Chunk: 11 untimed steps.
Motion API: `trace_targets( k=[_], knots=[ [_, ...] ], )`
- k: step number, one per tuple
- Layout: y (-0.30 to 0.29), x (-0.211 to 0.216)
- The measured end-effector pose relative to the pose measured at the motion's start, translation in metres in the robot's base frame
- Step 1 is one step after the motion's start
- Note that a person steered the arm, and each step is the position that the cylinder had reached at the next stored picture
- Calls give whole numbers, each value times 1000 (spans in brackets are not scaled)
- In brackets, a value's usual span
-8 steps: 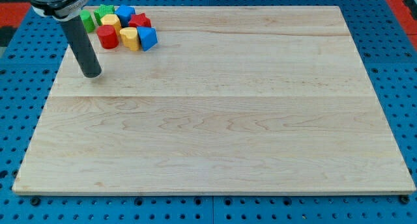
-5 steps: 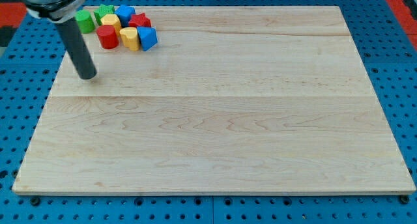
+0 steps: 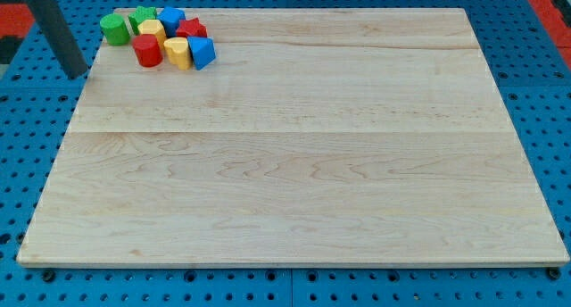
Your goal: Move the red circle to the bottom center of the board
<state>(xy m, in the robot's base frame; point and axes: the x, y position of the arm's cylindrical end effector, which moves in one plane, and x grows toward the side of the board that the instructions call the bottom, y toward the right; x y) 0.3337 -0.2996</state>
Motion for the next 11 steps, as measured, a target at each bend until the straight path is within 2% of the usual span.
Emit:
trace_targets(
  k=[2, 5, 6, 8, 9, 11],
  knots=[
    [49, -34],
    [50, -55],
    [96, -49],
    [132, 40],
    [57, 40],
    [92, -27]
  ],
)
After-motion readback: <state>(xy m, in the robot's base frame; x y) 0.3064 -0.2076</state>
